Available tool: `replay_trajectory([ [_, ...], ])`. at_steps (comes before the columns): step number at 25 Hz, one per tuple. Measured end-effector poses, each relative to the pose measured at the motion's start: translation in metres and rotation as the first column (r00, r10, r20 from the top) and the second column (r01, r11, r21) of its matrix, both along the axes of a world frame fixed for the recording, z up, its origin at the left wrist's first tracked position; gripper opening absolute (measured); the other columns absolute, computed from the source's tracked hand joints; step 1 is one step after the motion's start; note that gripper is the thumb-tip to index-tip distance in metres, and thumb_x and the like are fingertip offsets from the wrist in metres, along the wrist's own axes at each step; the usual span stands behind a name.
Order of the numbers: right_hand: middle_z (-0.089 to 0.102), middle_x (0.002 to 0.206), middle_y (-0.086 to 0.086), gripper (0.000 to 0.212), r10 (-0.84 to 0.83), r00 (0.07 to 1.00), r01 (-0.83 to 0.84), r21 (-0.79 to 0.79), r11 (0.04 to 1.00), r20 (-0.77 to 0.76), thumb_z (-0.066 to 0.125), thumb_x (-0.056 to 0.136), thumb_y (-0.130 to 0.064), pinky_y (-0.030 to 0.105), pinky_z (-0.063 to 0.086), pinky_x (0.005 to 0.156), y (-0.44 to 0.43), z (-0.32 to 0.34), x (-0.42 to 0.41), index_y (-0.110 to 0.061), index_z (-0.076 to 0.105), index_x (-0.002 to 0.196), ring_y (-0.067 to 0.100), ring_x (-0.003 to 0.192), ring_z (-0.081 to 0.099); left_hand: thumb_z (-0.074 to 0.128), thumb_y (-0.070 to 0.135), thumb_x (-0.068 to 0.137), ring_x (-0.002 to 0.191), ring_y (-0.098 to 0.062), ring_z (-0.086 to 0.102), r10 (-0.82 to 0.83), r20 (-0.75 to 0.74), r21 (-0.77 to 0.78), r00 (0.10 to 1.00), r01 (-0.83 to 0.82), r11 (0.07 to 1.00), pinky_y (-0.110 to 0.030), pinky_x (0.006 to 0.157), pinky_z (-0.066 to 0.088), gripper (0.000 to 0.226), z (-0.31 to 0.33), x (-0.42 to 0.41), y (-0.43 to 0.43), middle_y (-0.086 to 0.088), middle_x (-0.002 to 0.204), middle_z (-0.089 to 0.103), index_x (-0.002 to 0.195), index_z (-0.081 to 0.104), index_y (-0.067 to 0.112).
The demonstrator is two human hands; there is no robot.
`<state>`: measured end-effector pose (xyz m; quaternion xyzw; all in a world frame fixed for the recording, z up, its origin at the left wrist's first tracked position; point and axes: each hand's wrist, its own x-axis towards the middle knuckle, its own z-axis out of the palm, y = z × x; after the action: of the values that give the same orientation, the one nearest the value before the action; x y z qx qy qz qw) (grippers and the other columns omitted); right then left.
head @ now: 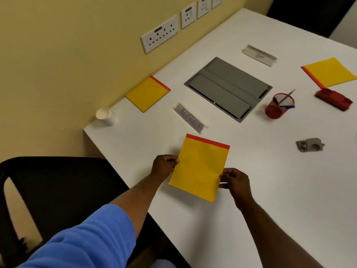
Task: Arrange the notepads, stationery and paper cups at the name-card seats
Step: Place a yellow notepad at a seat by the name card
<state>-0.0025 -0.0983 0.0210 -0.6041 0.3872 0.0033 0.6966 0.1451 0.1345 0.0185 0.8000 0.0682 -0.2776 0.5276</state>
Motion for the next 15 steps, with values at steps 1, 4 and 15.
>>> replay_trajectory([
  [1,0.075,0.089,0.015,0.019,-0.008,1.0,0.008,-0.006,1.0,0.004,0.057,0.091,0.01,0.036,0.06,0.061,0.003,0.0,0.011,-0.002,0.072,0.095,0.03,0.075,0.073,0.068,0.004,0.096,0.091,-0.03,0.066,0.013,-0.004,-0.017,1.0,-0.013,1.0,-0.038,0.078,0.056,0.028,-0.001,0.011,0.003,-0.023,0.112,0.073,0.124,0.07,-0.004],
  [4,0.075,0.083,0.011,0.018,-0.049,0.998,0.05,-0.023,0.998,0.041,0.059,0.09,0.007,0.033,0.059,0.06,0.011,-0.004,0.055,-0.003,0.074,0.092,0.028,0.072,0.072,0.068,0.009,0.097,0.099,-0.038,0.069,0.132,-0.044,-0.112,0.99,-0.136,0.984,-0.044,0.084,0.057,0.024,-0.006,0.051,0.008,-0.019,0.109,0.074,0.12,0.073,0.002],
  [15,0.073,0.08,0.008,0.025,-0.125,0.985,0.131,-0.045,0.99,0.122,0.058,0.09,0.004,0.03,0.057,0.061,0.009,-0.008,0.219,-0.014,0.075,0.087,0.021,0.067,0.069,0.037,0.056,0.105,0.159,-0.031,-0.009,-0.365,0.193,0.758,0.911,0.098,0.644,-0.054,0.127,0.004,0.082,-0.089,0.186,0.05,-0.013,0.172,-0.008,0.164,-0.003,0.017],
])
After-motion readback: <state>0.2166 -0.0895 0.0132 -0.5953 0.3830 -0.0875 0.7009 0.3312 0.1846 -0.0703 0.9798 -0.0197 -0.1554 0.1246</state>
